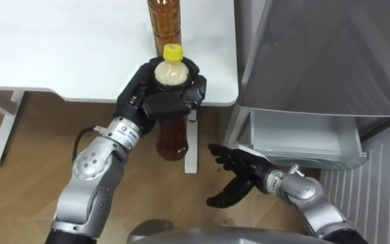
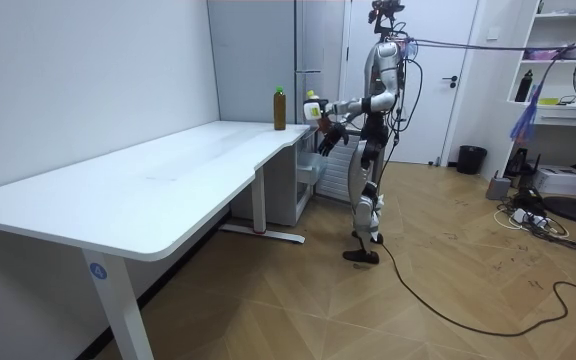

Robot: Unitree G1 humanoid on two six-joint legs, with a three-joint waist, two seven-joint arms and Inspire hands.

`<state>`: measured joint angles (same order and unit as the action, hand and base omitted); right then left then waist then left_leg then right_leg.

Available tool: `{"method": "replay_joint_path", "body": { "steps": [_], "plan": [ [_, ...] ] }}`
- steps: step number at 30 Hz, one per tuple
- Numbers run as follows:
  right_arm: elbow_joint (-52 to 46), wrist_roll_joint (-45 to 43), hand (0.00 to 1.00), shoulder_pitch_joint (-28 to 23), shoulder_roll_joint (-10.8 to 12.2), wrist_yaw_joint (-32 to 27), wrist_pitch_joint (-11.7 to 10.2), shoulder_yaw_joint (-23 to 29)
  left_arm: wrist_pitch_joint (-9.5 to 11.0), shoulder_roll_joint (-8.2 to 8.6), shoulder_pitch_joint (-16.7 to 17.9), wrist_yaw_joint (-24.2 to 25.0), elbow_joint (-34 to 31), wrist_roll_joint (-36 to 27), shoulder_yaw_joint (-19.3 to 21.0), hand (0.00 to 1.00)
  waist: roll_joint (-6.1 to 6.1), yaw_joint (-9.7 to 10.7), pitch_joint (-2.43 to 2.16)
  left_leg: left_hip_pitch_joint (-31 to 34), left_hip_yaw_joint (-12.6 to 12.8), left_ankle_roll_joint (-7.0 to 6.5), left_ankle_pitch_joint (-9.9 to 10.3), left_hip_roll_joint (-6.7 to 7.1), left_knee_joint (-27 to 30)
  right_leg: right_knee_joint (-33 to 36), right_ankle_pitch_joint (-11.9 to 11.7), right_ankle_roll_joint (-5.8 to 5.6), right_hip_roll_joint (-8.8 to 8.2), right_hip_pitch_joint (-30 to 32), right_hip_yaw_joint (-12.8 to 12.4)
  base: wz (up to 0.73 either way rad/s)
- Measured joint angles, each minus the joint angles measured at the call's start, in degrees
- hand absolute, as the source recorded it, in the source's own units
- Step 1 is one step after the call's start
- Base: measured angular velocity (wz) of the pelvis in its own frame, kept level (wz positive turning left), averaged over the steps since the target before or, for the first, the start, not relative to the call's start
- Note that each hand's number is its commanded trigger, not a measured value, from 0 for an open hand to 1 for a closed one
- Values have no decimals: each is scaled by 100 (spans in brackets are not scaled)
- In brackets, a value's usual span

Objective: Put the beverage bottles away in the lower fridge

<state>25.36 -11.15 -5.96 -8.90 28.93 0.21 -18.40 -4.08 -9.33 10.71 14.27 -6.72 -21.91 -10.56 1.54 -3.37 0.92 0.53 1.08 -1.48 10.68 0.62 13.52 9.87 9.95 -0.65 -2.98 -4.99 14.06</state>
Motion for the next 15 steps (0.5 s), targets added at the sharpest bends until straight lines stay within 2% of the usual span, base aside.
{"method": "replay_joint_path", "body": {
  "steps": [3,6,15],
  "plan": [
    [-242,159,0,4,-3,206,17,-68,1,-27,-2,8,7,2,-141,100,-25,33,10,-2,-45,-4,3,7,15,1,0,0,-4,0,5,0],
    [-330,707,0,53,-7,412,90,-112,0,-34,-2,41,26,-7,-275,100,-36,8,17,-7,-25,-5,3,8,13,3,-1,1,-5,1,-1,0],
    [-388,1826,0,183,53,1109,255,-204,-3,11,-4,446,53,-4,-509,100,-117,82,44,-1,7,-7,3,-7,-10,96,1,-2,-11,78,-48,-1]
  ]
}}
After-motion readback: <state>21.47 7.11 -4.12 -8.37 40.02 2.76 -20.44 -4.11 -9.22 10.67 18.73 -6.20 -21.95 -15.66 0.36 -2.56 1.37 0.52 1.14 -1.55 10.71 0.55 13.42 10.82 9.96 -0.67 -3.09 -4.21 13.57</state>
